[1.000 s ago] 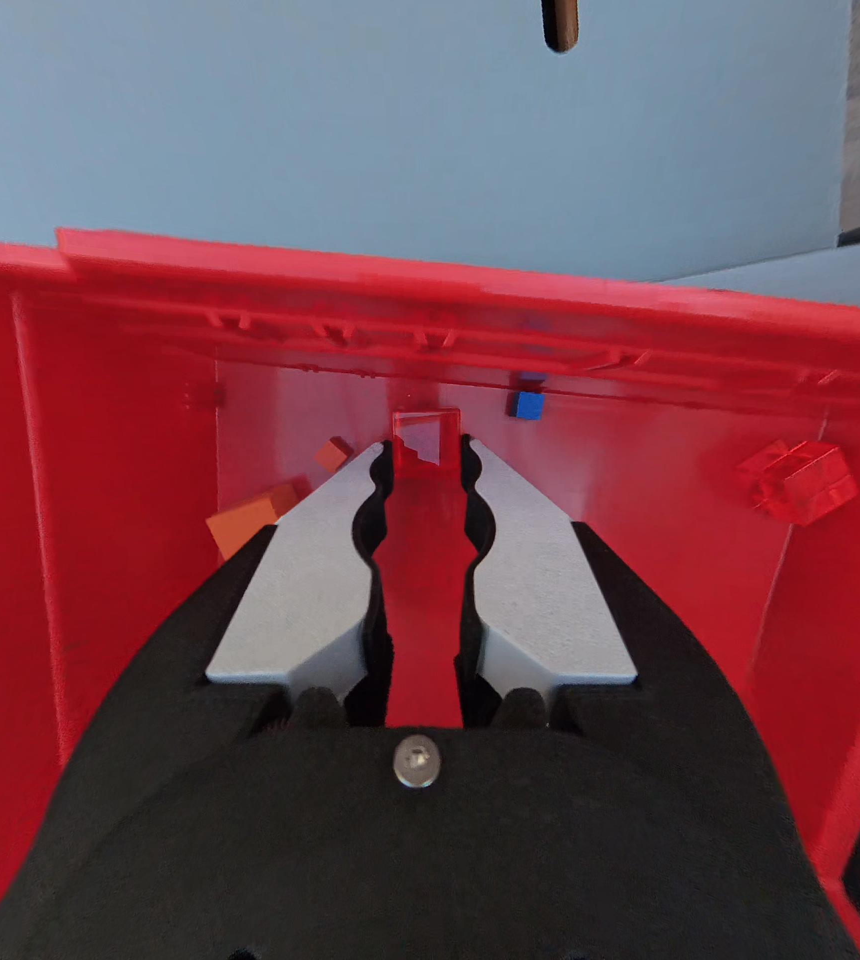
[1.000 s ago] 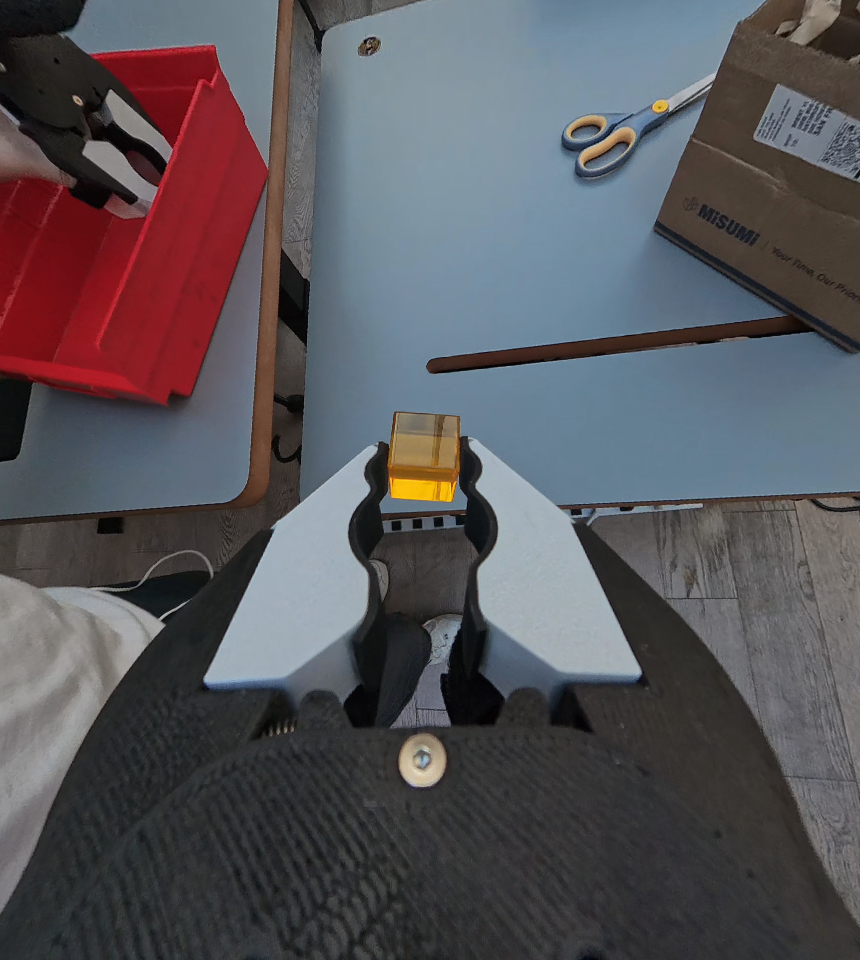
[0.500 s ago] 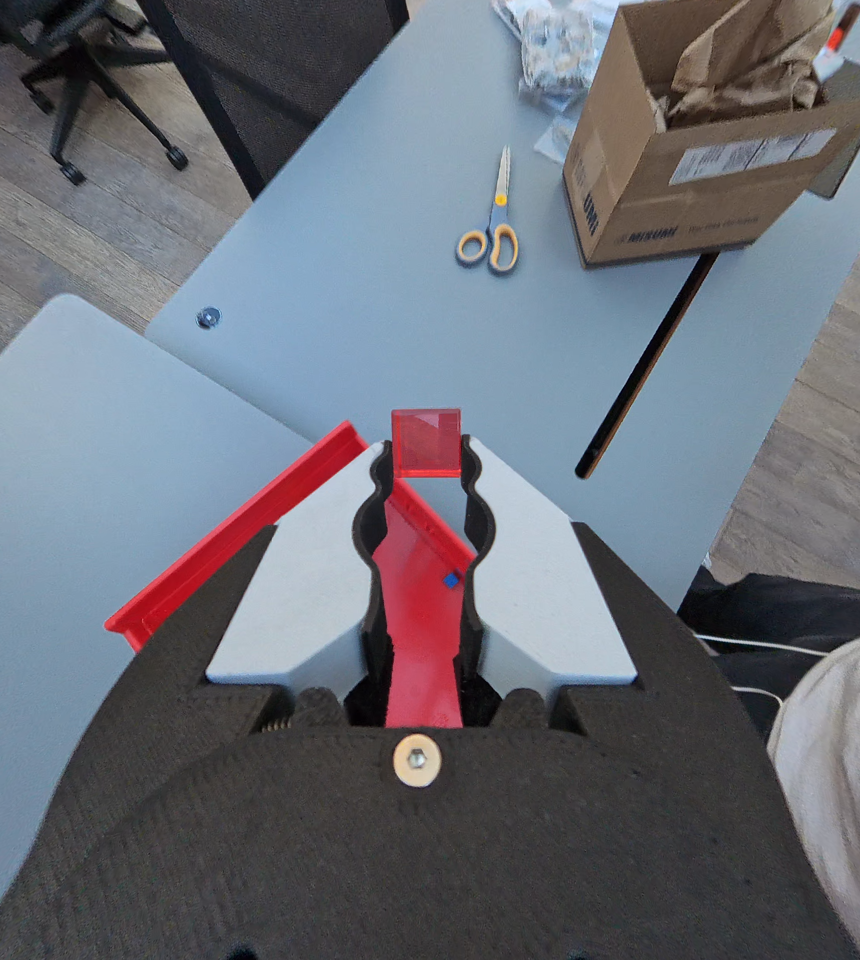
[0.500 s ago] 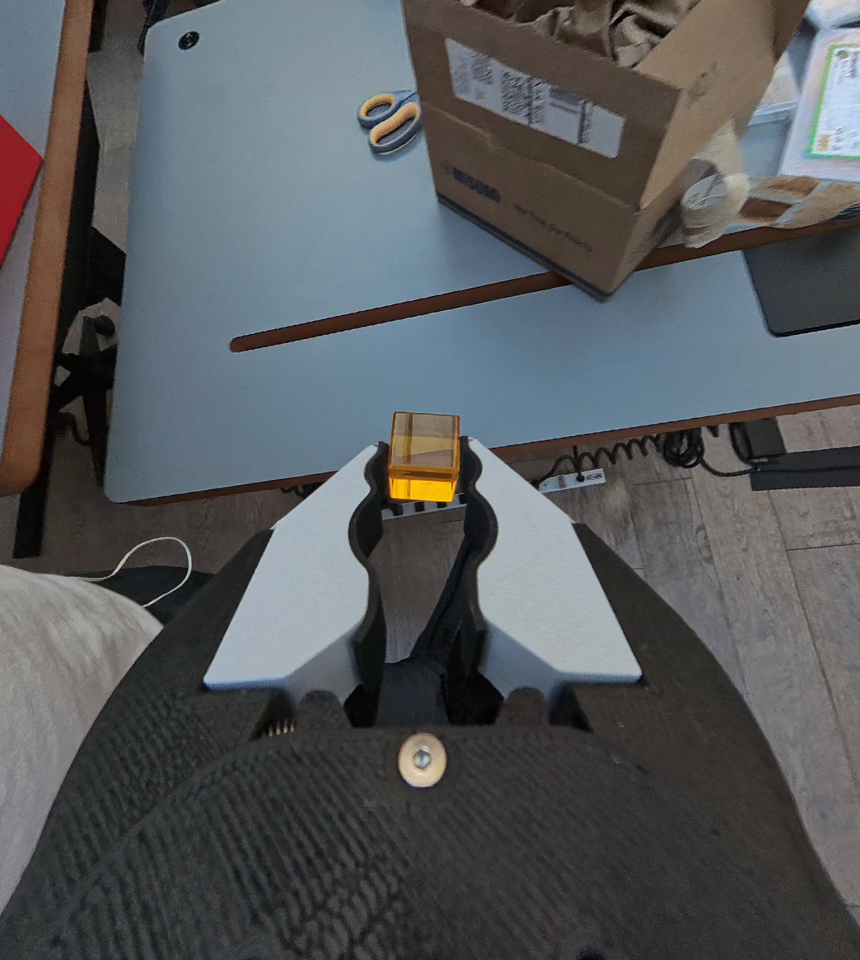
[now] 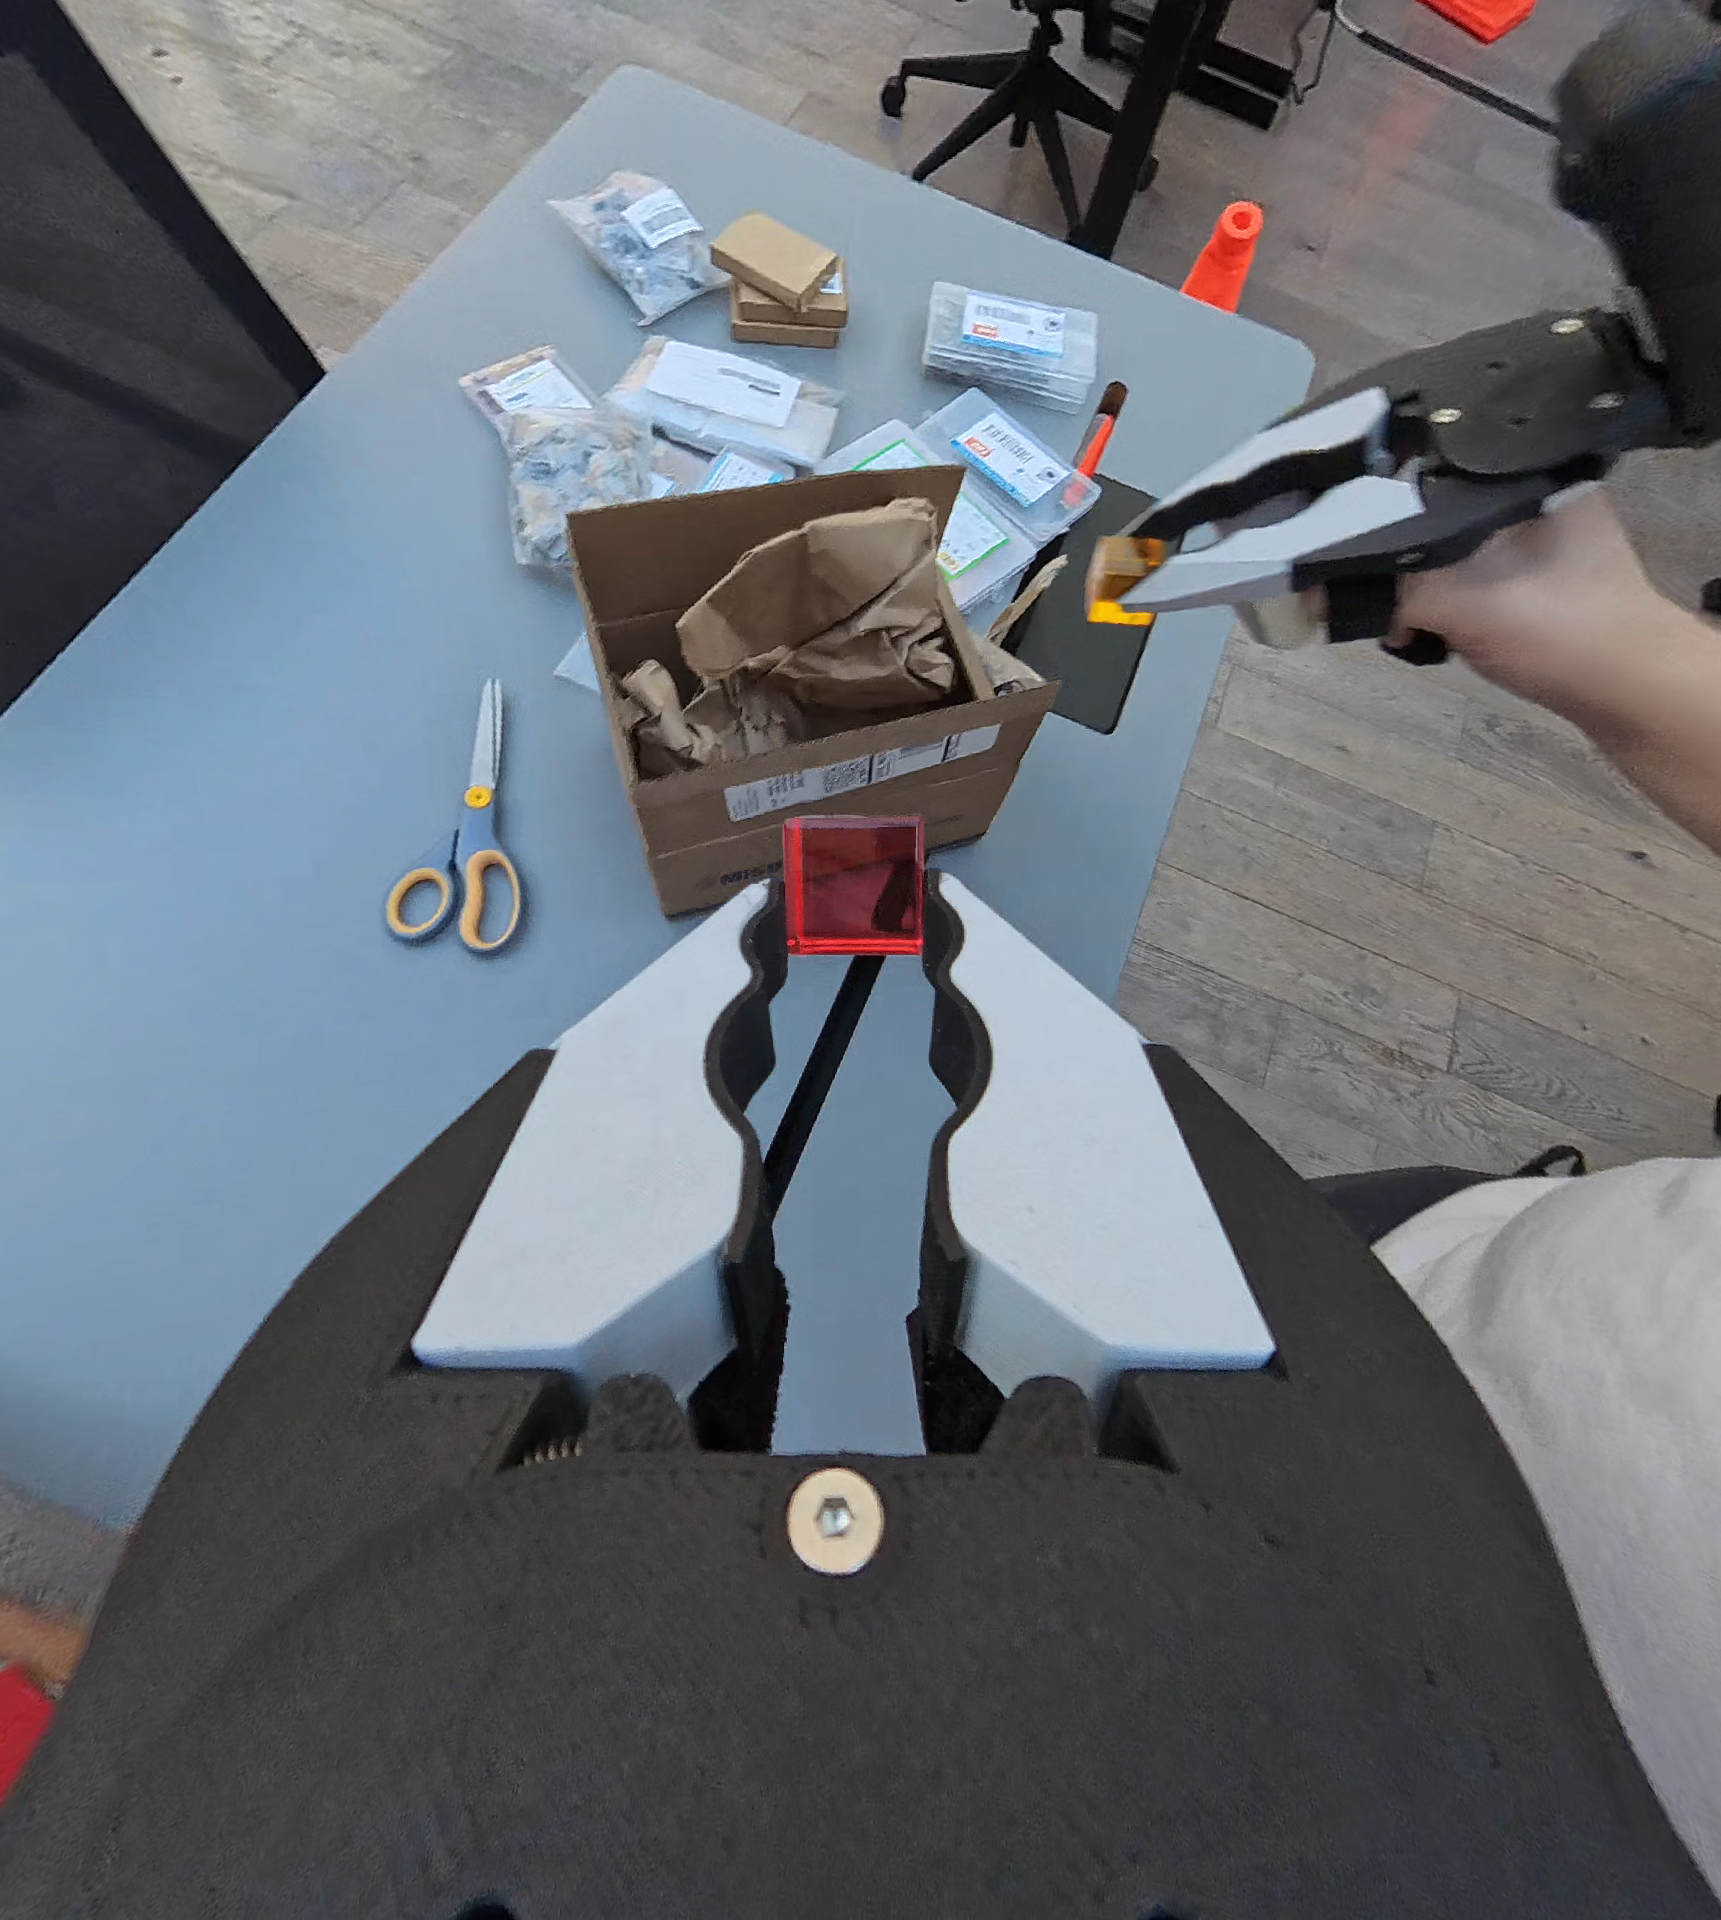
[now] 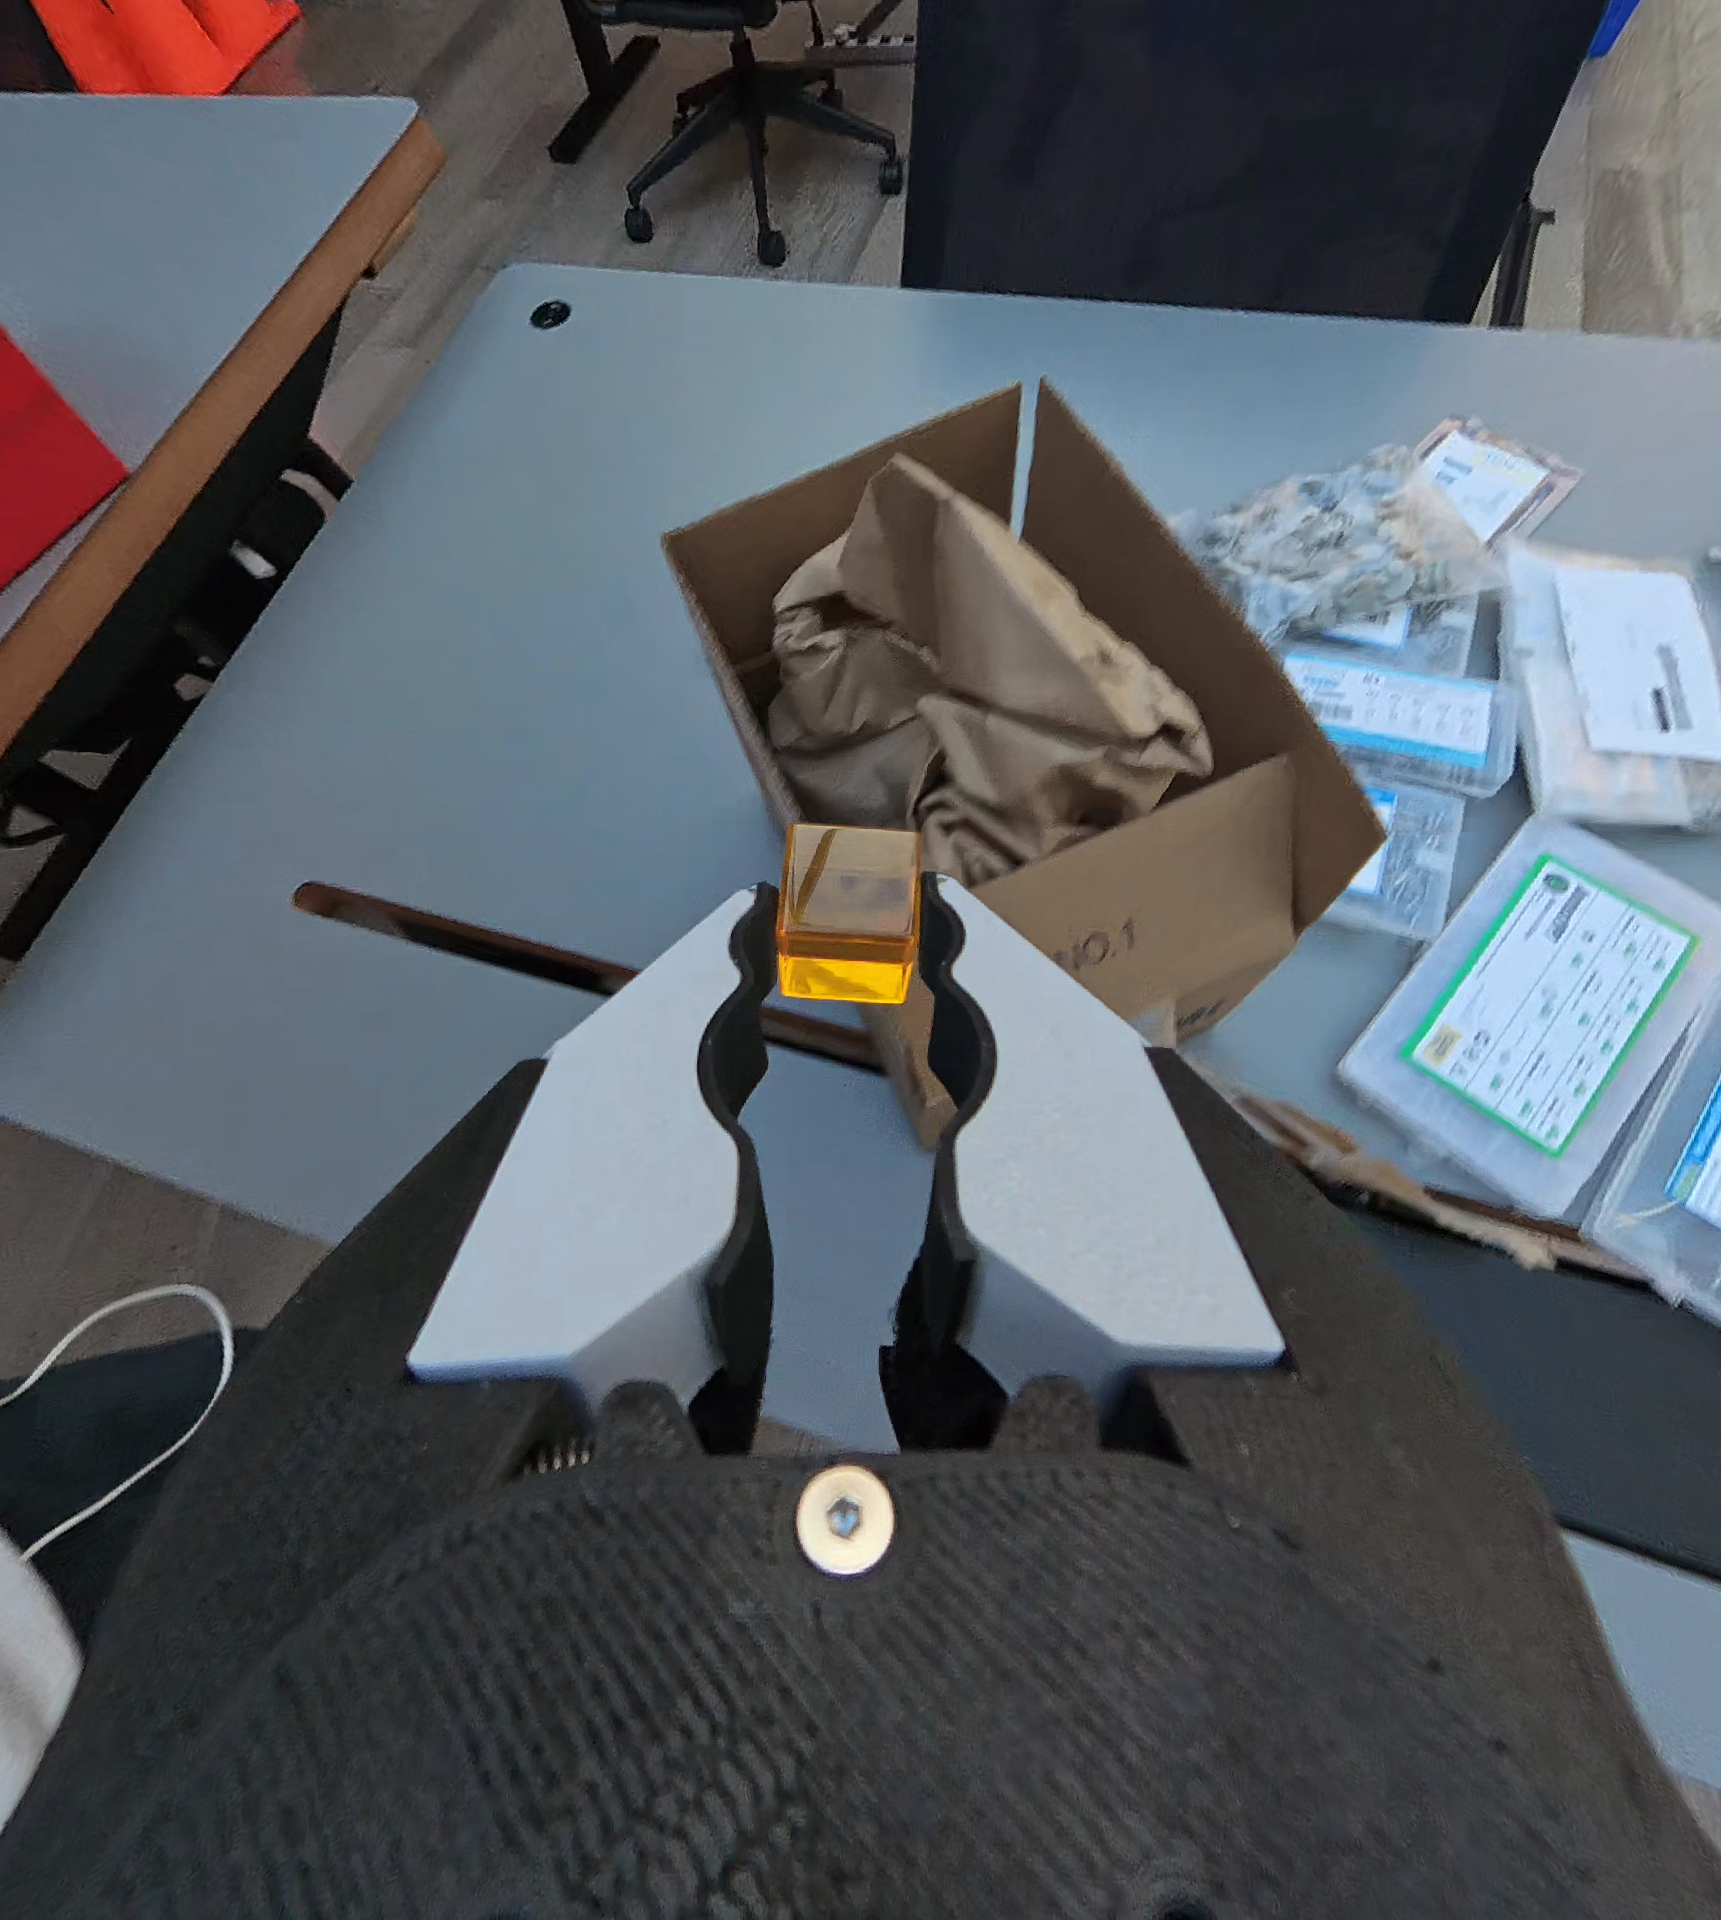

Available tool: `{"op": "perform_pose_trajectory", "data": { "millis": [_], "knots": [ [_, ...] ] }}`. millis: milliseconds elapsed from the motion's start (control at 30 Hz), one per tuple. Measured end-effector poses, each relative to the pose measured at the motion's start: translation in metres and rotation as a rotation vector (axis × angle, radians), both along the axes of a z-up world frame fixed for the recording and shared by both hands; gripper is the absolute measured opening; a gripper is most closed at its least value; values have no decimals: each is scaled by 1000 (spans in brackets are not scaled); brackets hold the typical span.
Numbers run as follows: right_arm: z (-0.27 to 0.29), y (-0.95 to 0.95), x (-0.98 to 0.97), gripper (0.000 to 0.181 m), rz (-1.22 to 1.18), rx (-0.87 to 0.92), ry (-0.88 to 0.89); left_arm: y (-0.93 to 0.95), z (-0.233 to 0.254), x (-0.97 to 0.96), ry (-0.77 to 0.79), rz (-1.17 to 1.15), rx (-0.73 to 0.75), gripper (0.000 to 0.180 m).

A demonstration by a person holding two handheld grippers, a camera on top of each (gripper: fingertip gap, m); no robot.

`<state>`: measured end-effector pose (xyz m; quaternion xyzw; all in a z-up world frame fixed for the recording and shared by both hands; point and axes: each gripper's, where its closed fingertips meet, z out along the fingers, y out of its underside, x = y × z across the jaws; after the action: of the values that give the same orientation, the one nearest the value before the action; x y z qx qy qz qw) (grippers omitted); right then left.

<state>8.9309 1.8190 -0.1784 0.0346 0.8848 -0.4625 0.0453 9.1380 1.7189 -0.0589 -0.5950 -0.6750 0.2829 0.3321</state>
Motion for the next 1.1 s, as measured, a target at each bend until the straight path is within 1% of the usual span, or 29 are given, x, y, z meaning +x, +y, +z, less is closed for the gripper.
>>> {"op": "perform_pose_trajectory", "data": {
  "millis": [67, 200, 367, 433, 533, 700, 933, 1000, 1100],
  "knots": [
    [-4, -37, -22, 25, -9, -14, 53, 8, 1, -24, 30, -55, 34, 24],
    [-10, -81, -41, 25, 13, -12, 85, 8, -6, -61, 59, -129, 79, 24],
    [-34, -97, -49, 25, 42, 95, 58, 4, -11, -81, 38, -165, 126, 24],
    [-44, -98, -52, 26, 60, 152, 81, -2, -12, -86, 33, -154, 119, 24],
    [-59, -103, -48, 25, 128, 208, 67, -11, -13, -96, 51, -117, 137, 24],
    [-44, -113, -52, 25, 195, 184, 75, -10, -18, -107, 50, -56, 189, 24],
    [-16, -99, -84, 25, 202, 167, 8, -8, -33, -129, 22, -14, 236, 24],
    [-16, -104, -90, 25, 232, 211, -3, -9, -37, -136, 8, -17, 236, 24],
    [-27, -113, -87, 25, 308, 322, 8, -10, -40, -147, -8, -35, 243, 24]
  ]
}}
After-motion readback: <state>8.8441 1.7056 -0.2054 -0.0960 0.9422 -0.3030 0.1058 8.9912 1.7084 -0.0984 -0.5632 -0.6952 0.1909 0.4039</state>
